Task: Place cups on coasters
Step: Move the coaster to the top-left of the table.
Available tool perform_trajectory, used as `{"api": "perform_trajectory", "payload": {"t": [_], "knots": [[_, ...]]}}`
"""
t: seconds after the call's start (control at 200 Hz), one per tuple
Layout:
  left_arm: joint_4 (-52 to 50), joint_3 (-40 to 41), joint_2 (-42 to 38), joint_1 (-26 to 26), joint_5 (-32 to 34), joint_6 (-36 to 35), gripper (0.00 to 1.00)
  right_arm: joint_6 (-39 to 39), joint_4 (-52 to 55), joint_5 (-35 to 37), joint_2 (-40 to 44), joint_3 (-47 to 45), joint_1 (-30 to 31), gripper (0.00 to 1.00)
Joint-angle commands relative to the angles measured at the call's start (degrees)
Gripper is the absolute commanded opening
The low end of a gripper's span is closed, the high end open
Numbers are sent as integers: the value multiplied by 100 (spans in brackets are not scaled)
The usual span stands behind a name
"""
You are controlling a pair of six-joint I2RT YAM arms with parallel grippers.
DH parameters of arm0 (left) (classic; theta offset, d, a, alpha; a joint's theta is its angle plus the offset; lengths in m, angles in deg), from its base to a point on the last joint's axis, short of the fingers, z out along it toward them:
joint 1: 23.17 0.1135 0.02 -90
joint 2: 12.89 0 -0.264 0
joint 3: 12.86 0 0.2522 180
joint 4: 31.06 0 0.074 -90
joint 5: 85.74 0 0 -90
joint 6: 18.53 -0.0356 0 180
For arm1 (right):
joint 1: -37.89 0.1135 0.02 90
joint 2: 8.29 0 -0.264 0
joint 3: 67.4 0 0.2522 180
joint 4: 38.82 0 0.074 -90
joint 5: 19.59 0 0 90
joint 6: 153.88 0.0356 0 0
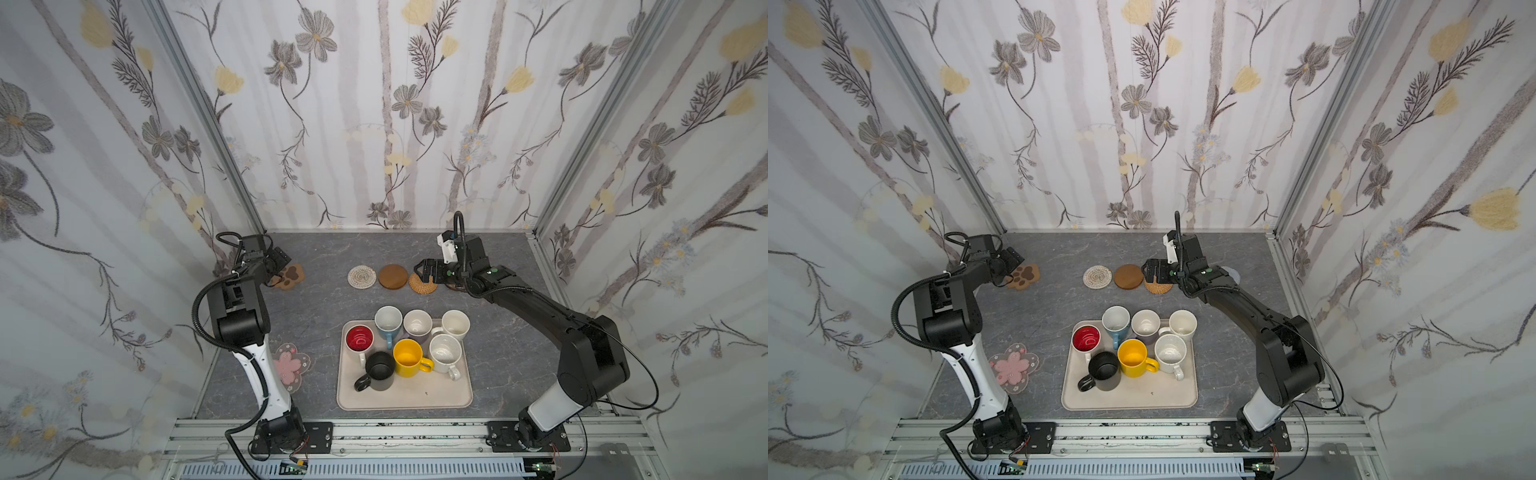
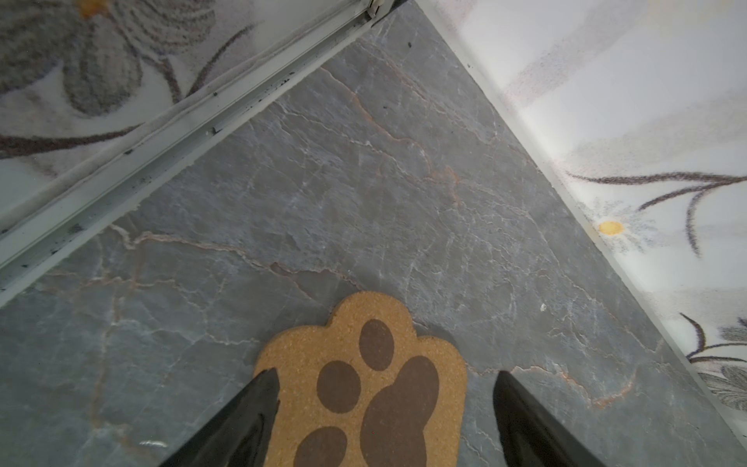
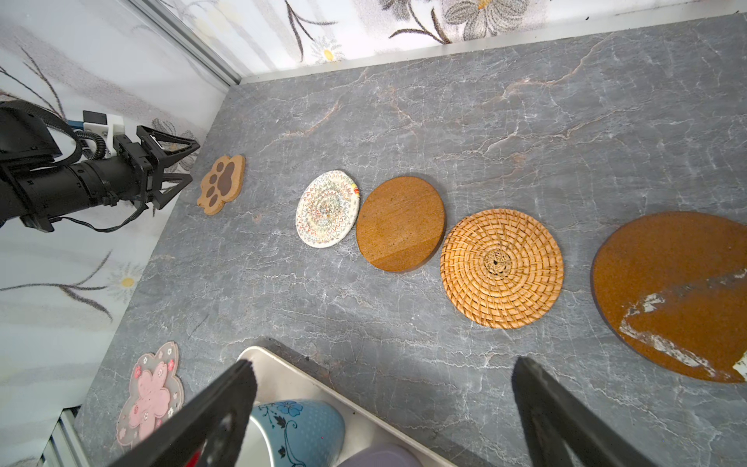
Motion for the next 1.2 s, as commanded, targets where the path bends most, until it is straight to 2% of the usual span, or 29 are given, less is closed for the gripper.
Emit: {"api": "perform_trajectory", "payload": {"t": [0.0,0.2,0.595,0.904,1.199], "knots": [[1,-142,168,19,-91,-158,86,-18,-105,-78,-99,100,23,100],[-41,-256,491,-48,-302,-240,84,-35,-94,-65,-117,94,38,100],[-126,-290,628,-739,-190,-625,77,-92,-105,-35,-24,-47,32,100],[-247,-84,559,-1346,270,-973,76,-114,-115,-13,105,-181,28,100],[-314,432,103,-1727,915,-1238,75,-105,-225,-146,168,-190,31,100]]}}
